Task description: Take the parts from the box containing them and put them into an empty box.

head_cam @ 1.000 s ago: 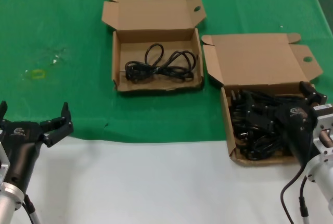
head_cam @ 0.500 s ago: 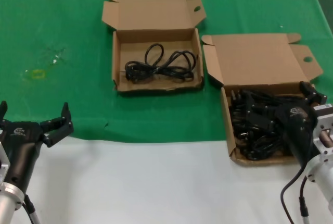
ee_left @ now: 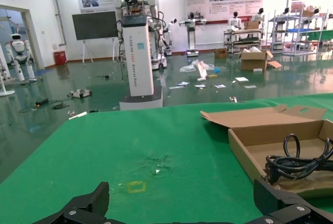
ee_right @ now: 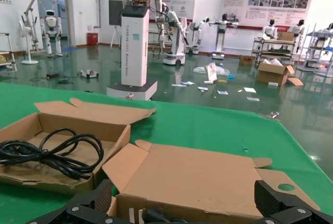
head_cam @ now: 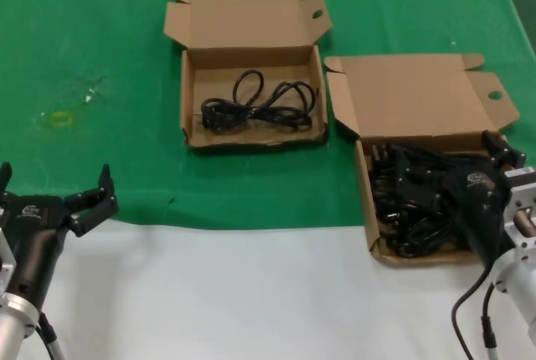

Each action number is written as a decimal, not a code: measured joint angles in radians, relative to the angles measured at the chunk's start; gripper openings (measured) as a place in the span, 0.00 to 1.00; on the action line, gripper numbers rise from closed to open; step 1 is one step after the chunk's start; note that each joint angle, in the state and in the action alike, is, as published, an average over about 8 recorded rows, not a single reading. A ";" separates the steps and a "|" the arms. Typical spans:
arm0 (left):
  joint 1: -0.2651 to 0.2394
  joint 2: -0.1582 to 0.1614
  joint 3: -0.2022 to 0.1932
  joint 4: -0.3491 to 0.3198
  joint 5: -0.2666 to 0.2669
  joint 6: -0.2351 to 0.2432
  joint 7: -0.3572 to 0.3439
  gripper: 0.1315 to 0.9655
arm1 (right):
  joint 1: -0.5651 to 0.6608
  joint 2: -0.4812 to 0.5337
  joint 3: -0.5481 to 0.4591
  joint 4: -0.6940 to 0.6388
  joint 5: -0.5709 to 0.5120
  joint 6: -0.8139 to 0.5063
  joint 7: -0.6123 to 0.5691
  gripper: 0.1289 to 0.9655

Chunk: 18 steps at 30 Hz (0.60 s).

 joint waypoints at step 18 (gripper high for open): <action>0.000 0.000 0.000 0.000 0.000 0.000 0.000 1.00 | 0.000 0.000 0.000 0.000 0.000 0.000 0.000 1.00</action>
